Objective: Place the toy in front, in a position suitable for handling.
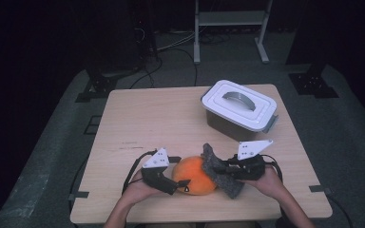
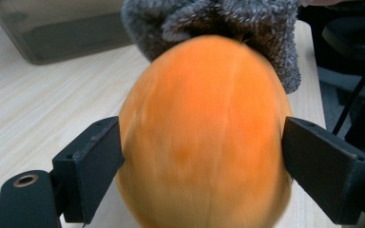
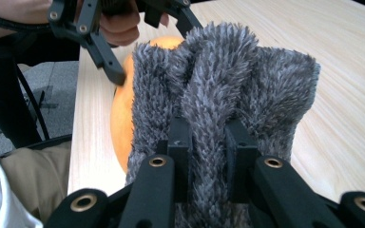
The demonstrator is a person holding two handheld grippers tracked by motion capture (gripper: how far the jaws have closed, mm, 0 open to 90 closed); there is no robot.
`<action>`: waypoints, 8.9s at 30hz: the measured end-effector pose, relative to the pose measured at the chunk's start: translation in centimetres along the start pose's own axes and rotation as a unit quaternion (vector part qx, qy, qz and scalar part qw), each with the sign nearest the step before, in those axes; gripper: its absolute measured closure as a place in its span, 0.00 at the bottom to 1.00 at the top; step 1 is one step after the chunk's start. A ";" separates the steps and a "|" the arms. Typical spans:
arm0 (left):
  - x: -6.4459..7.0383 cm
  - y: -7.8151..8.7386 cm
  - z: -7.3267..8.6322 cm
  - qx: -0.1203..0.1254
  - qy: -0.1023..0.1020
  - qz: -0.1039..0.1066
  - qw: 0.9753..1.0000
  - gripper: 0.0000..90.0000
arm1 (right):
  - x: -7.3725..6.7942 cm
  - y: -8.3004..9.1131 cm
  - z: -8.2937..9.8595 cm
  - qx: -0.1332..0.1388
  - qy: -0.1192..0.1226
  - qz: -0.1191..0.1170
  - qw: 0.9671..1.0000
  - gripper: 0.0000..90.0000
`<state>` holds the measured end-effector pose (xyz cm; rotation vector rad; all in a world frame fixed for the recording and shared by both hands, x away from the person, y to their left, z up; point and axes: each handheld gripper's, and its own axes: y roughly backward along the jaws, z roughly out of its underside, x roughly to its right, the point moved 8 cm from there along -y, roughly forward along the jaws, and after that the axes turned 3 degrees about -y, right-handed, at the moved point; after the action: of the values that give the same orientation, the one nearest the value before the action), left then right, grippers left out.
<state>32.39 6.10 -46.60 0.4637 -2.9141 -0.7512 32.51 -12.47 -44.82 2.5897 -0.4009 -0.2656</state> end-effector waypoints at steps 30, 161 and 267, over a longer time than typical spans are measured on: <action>1.8 -0.9 -1.9 0.014 -0.053 0.000 0.999 0.38 | -2.1 0.2 -4.7 -0.030 0.089 0.002 0.996 0.84; -1.0 -1.1 0.0 -0.001 -0.003 0.007 1.000 0.21 | 0.0 -1.2 0.2 0.000 -0.003 -0.025 1.000 0.84; 0.6 -2.0 -0.6 -0.004 -0.023 0.009 1.000 0.23 | 1.4 1.9 2.5 -0.021 -0.032 0.016 0.999 0.84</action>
<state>32.50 4.02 -47.01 0.4259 -2.9521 -0.7803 32.78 -15.65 -46.12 2.5366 -0.4545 -0.3434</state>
